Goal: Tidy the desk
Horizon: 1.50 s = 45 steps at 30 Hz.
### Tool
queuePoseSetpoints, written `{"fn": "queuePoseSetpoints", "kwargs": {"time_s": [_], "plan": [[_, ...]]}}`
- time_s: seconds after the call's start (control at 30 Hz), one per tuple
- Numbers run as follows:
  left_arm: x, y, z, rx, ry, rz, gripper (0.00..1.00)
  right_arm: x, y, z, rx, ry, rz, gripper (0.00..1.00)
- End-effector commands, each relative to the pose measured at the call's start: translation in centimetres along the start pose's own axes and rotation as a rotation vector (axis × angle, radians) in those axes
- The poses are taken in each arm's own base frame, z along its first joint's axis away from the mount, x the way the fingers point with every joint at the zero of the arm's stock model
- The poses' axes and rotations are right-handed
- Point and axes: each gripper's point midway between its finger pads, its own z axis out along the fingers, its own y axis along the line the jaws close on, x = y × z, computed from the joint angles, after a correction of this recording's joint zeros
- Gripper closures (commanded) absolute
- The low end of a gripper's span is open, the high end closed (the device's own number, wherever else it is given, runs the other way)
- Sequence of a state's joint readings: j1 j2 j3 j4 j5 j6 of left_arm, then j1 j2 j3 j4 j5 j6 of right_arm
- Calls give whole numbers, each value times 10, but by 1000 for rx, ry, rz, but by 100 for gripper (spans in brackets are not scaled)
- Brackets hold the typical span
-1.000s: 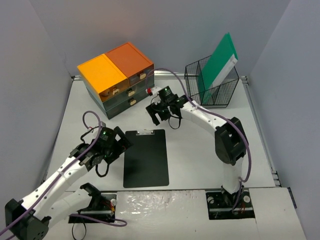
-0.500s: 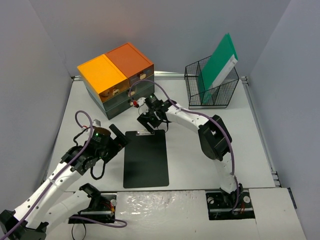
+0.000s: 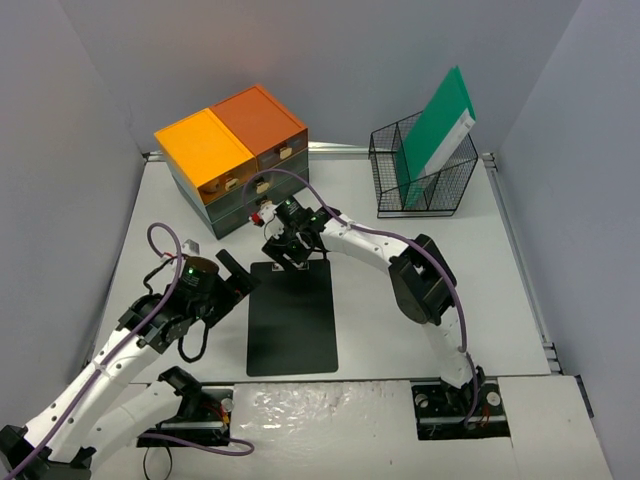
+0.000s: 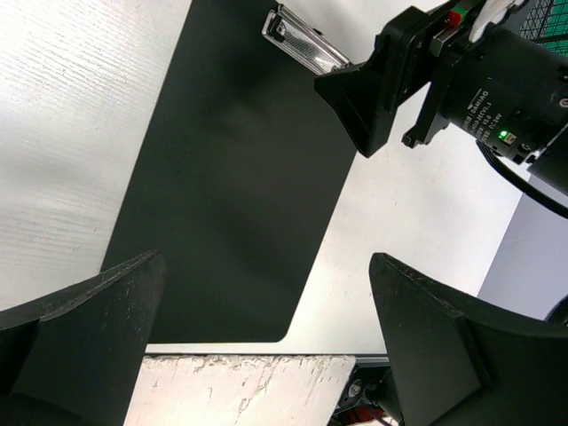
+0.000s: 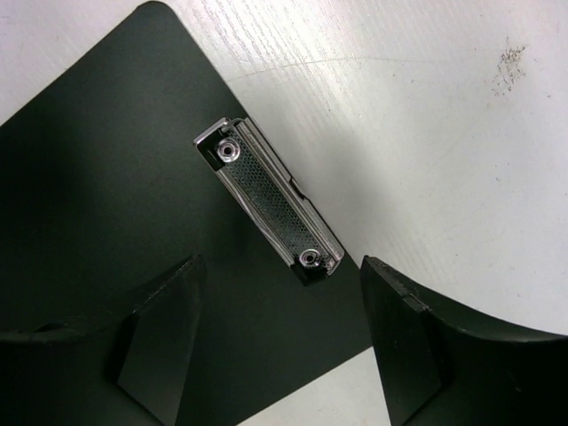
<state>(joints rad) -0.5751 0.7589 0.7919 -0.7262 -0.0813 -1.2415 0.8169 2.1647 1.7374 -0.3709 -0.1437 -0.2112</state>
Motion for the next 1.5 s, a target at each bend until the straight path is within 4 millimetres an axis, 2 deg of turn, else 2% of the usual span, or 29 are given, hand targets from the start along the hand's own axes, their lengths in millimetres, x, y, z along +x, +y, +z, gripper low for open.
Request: {"fn": "queuePoseSetpoints", "kwargs": {"time_s": [0.0, 0.4, 0.9, 1.47], "plan": [[-14, -21, -14, 57, -44, -4, 3, -12, -7, -2, 16, -27, -15, 34], [-15, -20, -15, 55, -48, -3, 3, -13, -8, 8, 16, -25, -19, 36], [-17, -20, -14, 46, -53, 3, 3, -28, -19, 15, 20, -57, -10, 40], [-17, -23, -12, 42, -50, 11, 3, -17, -27, 23, 17, -34, 11, 41]]}}
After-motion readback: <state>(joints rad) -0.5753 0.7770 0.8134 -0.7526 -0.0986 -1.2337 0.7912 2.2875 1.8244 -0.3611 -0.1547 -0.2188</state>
